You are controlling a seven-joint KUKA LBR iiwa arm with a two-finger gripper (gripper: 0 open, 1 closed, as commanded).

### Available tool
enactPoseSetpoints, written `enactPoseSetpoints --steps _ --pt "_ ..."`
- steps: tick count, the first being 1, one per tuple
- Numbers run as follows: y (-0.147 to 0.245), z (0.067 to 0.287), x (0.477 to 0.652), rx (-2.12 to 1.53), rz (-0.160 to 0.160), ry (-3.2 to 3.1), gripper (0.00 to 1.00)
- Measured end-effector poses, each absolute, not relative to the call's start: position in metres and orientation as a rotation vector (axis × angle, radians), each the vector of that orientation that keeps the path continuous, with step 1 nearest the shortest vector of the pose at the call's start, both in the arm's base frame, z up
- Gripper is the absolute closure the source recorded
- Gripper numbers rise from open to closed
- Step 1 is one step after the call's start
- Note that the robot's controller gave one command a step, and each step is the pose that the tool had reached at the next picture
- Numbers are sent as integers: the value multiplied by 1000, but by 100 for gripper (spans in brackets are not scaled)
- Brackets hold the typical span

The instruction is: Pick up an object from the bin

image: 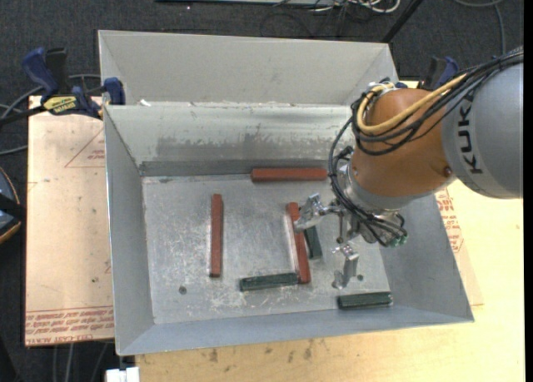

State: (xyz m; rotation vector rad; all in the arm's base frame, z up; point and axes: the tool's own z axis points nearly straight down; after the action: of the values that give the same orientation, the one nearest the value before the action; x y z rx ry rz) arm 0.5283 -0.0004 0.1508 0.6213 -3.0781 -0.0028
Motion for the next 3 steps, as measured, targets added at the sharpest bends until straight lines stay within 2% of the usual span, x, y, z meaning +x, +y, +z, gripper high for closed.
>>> enactPoseSetpoints --steps 1,2,3 --pt "0 152 529 622 -2 -3080 0" --pt "18 74 546 1067 -3 -2967 100" --pt "18 74 546 1067 -3 -2968 100"
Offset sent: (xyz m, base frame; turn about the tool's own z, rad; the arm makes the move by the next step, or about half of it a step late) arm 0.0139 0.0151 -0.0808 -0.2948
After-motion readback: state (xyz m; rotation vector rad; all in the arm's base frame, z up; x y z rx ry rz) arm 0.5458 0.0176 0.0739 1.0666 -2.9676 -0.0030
